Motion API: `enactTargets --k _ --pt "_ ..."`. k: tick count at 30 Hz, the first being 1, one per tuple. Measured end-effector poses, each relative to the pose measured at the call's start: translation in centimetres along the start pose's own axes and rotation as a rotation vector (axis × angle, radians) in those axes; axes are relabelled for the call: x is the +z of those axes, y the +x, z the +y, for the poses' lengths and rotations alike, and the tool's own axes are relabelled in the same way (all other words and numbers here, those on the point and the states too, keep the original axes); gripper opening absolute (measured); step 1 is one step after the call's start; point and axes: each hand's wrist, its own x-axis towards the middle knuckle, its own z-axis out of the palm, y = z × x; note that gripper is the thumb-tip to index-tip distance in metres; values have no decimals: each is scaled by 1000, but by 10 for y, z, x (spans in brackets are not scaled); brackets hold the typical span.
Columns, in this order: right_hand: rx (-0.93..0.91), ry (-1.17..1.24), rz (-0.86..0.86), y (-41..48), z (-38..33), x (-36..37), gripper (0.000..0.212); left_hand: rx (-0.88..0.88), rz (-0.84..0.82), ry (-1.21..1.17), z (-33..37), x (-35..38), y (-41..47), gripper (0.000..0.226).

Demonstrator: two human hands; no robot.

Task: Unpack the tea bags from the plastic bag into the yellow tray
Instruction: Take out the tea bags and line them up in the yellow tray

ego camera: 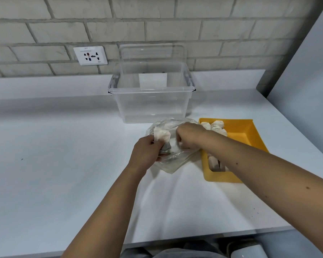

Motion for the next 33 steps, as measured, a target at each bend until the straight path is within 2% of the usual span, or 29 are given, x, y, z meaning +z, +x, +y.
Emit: enactTargets --k 2,4,6,8,11,15,20,23,26,29,33 --pt "15 193 62 -6 9 -10 12 4 -7 -12 2 -1 -1 21" --pt "60 499 83 -21 18 -24 16 15 -14 -19 4 -1 1 18" --pt "45 787 12 -41 25 -39 17 32 -16 2 10 0 4 19" --pt "-34 925 -90 -61 33 -54 14 49 -43 21 20 4 7 21" --pt "-90 965 -135 -81 41 -67 16 63 -153 19 34 18 10 22" --pt "13 900 -14 -91 56 -69 30 40 -324 -79 55 41 9 17" --pt "136 901 142 -102 78 -66 48 15 -365 -141 72 63 11 29" --pt "195 890 258 -106 86 -63 47 90 -386 -118 76 77 10 30" --pt "252 1128 302 -110 96 -58 42 92 -336 -229 77 89 11 18" --pt "315 1407 314 -115 107 -53 38 40 -308 -318 83 100 14 16" --pt "335 1401 427 -116 122 -48 33 -59 -319 -441 88 110 17 19"
